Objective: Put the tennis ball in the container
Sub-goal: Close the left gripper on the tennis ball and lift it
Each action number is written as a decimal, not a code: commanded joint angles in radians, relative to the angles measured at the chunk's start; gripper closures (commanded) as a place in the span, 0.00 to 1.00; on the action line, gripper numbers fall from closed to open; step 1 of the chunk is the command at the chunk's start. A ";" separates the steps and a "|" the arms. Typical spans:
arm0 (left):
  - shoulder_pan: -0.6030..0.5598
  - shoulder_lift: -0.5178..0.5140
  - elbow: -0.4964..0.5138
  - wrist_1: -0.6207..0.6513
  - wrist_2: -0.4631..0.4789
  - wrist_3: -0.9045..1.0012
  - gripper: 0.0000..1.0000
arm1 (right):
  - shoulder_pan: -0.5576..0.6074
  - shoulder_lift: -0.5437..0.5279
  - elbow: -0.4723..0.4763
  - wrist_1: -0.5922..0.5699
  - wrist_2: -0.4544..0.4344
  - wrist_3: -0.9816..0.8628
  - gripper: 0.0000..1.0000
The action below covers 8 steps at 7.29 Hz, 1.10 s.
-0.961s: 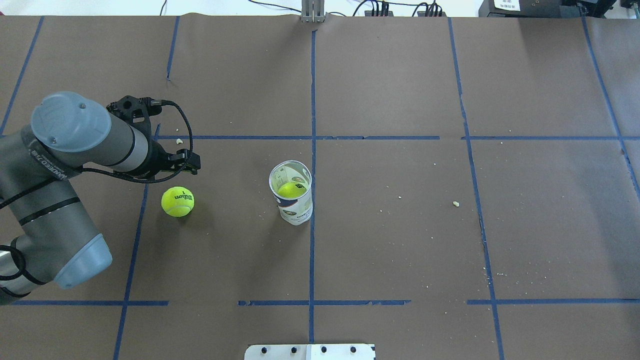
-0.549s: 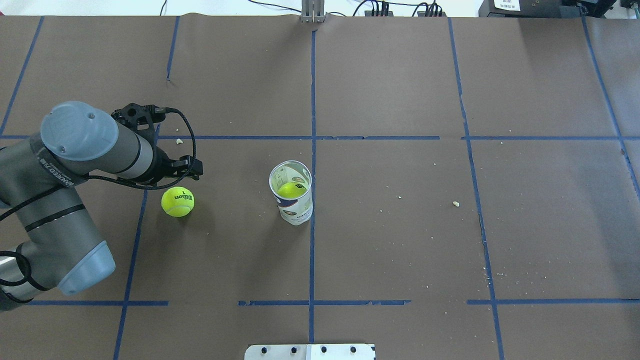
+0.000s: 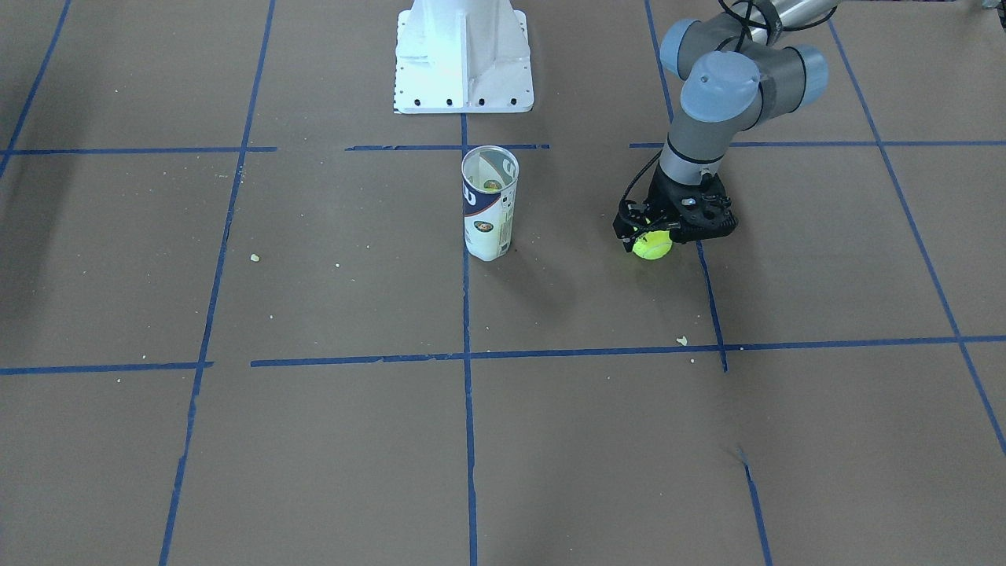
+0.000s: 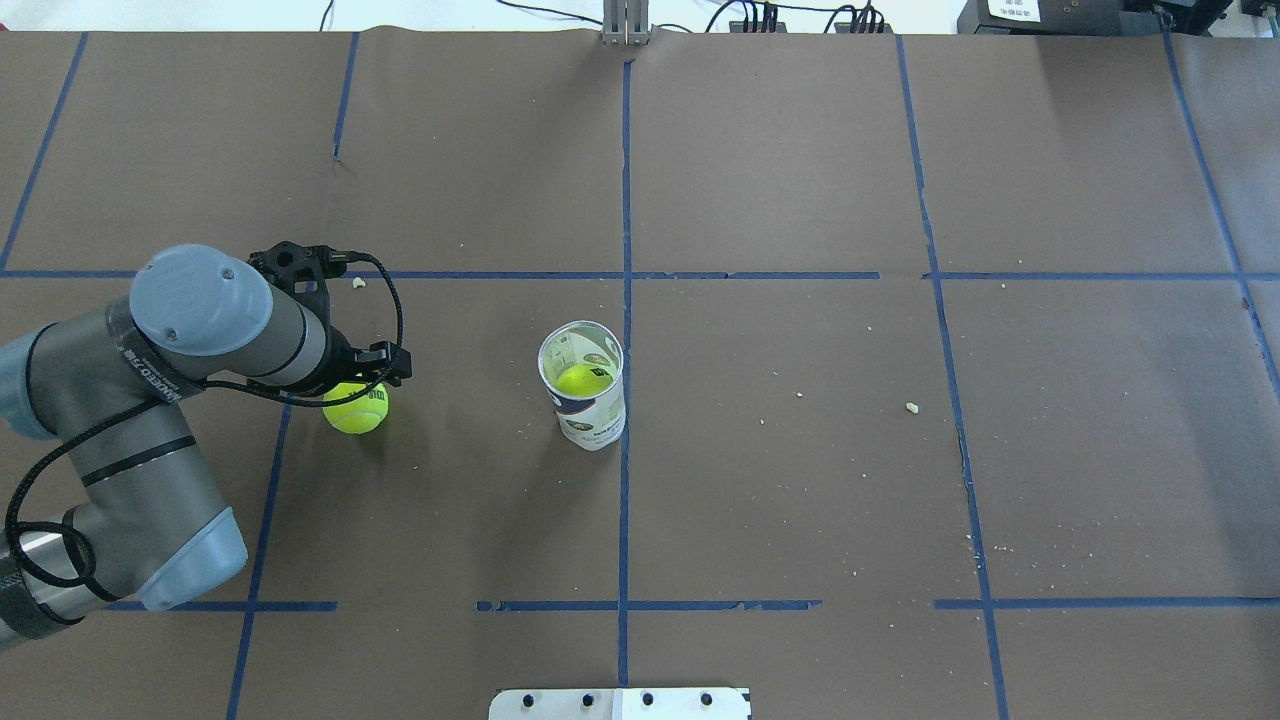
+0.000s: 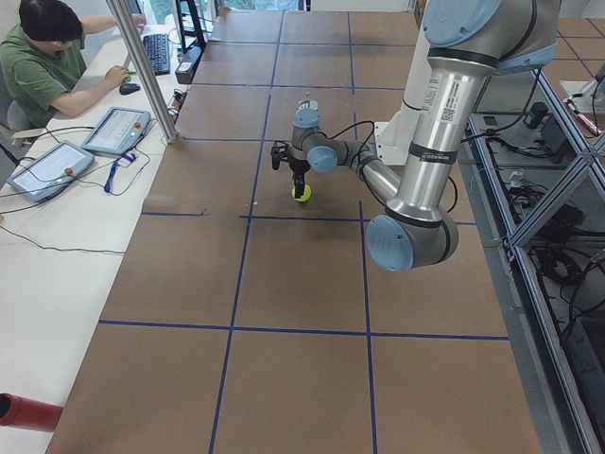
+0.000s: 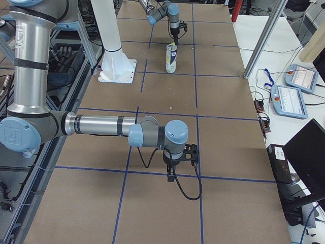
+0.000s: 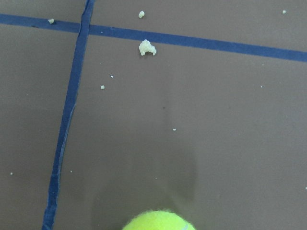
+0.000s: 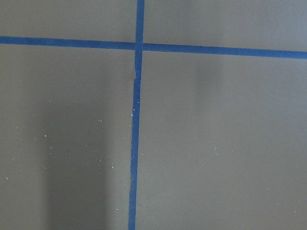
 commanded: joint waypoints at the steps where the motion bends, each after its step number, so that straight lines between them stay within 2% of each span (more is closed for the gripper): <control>1: 0.013 0.000 0.017 0.000 0.001 0.001 0.00 | 0.000 -0.001 0.000 0.000 0.000 0.000 0.00; 7: 0.024 0.000 0.046 -0.020 0.000 0.001 0.00 | 0.000 0.001 0.000 0.000 0.000 0.000 0.00; 8: 0.028 0.000 0.045 -0.020 0.000 -0.002 0.33 | 0.000 -0.001 0.001 0.000 0.000 0.000 0.00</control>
